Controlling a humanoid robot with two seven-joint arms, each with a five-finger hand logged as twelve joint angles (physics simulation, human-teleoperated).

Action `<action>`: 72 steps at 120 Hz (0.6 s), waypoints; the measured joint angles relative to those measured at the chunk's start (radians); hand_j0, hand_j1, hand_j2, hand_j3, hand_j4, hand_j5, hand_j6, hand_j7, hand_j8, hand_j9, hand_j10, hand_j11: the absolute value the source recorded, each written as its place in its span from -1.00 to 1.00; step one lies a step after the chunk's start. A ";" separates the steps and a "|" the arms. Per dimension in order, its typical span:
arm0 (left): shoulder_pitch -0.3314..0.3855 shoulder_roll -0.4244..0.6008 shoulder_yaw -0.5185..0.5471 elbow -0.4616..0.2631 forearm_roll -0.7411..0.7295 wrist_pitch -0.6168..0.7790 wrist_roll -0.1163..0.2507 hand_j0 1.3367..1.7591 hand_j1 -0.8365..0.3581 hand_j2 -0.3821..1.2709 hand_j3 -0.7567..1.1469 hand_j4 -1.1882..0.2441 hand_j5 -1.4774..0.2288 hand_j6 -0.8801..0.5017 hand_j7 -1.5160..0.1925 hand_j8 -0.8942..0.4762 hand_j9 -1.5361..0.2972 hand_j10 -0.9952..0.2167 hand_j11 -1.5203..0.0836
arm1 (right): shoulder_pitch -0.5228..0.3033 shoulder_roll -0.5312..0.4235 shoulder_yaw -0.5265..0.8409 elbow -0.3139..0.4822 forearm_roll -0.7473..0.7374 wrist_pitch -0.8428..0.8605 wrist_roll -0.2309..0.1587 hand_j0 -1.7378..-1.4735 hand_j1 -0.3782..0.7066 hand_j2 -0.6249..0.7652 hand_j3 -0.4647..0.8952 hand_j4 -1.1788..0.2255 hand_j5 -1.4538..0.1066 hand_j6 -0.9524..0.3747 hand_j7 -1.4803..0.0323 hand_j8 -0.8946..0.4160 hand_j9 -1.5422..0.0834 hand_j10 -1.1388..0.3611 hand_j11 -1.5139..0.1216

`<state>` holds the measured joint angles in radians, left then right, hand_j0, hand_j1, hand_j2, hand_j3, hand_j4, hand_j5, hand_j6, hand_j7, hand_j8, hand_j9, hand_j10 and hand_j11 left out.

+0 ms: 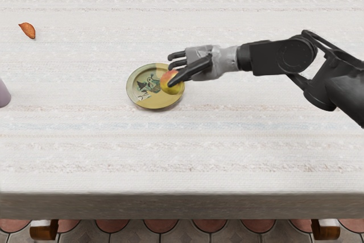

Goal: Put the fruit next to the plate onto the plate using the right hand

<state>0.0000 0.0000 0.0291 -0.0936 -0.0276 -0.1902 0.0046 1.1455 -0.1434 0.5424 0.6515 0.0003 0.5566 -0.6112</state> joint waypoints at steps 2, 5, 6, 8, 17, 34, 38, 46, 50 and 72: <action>0.000 0.000 0.000 0.000 0.000 0.000 0.000 0.52 0.98 -0.54 -0.21 0.66 0.73 0.27 0.77 0.30 0.68 0.64 0.90 | 0.006 0.015 0.000 -0.014 -0.009 0.000 0.000 -0.36 0.25 0.70 -0.32 -0.54 -0.63 -0.78 -0.54 -0.29 -0.49 -0.14 -0.55; 0.000 0.000 0.000 0.000 0.000 0.000 0.000 0.52 0.98 -0.54 -0.21 0.66 0.73 0.27 0.77 0.30 0.68 0.64 0.90 | 0.016 0.036 0.000 -0.038 -0.020 0.001 0.000 -0.36 0.27 0.71 -0.32 -0.54 -0.64 -0.78 -0.54 -0.28 -0.50 -0.13 -0.55; 0.000 0.000 0.000 0.000 0.000 0.000 0.000 0.52 0.98 -0.54 -0.21 0.66 0.73 0.27 0.77 0.30 0.68 0.64 0.90 | 0.020 0.043 0.000 -0.046 -0.023 0.001 0.000 -0.36 0.27 0.71 -0.32 -0.54 -0.64 -0.78 -0.54 -0.28 -0.49 -0.13 -0.55; 0.000 0.000 0.000 0.000 0.000 0.000 0.000 0.52 0.98 -0.54 -0.21 0.66 0.73 0.27 0.77 0.30 0.68 0.64 0.90 | 0.027 0.055 0.000 -0.062 -0.029 0.001 0.000 -0.36 0.28 0.71 -0.32 -0.54 -0.64 -0.78 -0.54 -0.27 -0.49 -0.13 -0.55; 0.000 0.000 0.000 0.000 0.000 0.000 0.000 0.52 0.98 -0.54 -0.21 0.66 0.73 0.27 0.77 0.30 0.68 0.64 0.90 | 0.056 0.094 0.000 -0.126 -0.056 0.000 0.000 -0.36 0.29 0.72 -0.32 -0.55 -0.63 -0.80 -0.54 -0.27 -0.49 -0.12 -0.54; 0.000 0.000 0.000 0.000 0.000 0.000 0.000 0.52 0.98 -0.54 -0.21 0.66 0.73 0.27 0.77 0.30 0.68 0.64 0.90 | 0.083 0.122 -0.001 -0.189 -0.083 -0.001 0.000 -0.36 0.29 0.74 -0.32 -0.54 -0.63 -0.81 -0.54 -0.28 -0.49 -0.13 -0.54; 0.000 0.000 0.000 0.000 0.000 0.000 0.000 0.52 0.98 -0.54 -0.21 0.66 0.73 0.27 0.77 0.30 0.68 0.64 0.90 | 0.089 0.124 -0.003 -0.205 -0.086 -0.001 0.000 -0.35 0.29 0.74 -0.32 -0.54 -0.64 -0.81 -0.54 -0.28 -0.49 -0.13 -0.54; 0.000 0.000 0.000 0.000 0.000 0.000 0.000 0.52 0.98 -0.54 -0.21 0.66 0.73 0.27 0.77 0.30 0.68 0.64 0.90 | 0.100 0.128 -0.006 -0.233 -0.090 -0.001 0.000 -0.35 0.28 0.73 -0.32 -0.55 -0.63 -0.82 -0.54 -0.29 -0.49 -0.14 -0.54; 0.000 0.000 0.000 0.000 0.000 0.000 0.000 0.52 0.98 -0.54 -0.21 0.66 0.73 0.27 0.77 0.30 0.68 0.64 0.90 | 0.104 0.129 -0.007 -0.241 -0.091 -0.001 0.000 -0.35 0.28 0.73 -0.32 -0.55 -0.63 -0.82 -0.54 -0.29 -0.49 -0.14 -0.54; 0.000 0.000 0.000 0.000 0.000 0.000 0.000 0.52 0.98 -0.54 -0.21 0.66 0.73 0.27 0.77 0.30 0.68 0.64 0.90 | 0.115 0.131 -0.025 -0.260 -0.094 -0.013 0.000 -0.36 0.09 0.51 -0.32 -0.31 -0.35 -0.64 -0.26 -0.22 -0.23 -0.06 -0.28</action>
<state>0.0000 0.0000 0.0293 -0.0936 -0.0277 -0.1902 0.0046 1.2605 -0.0119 0.5170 0.3919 -0.0941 0.5431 -0.6111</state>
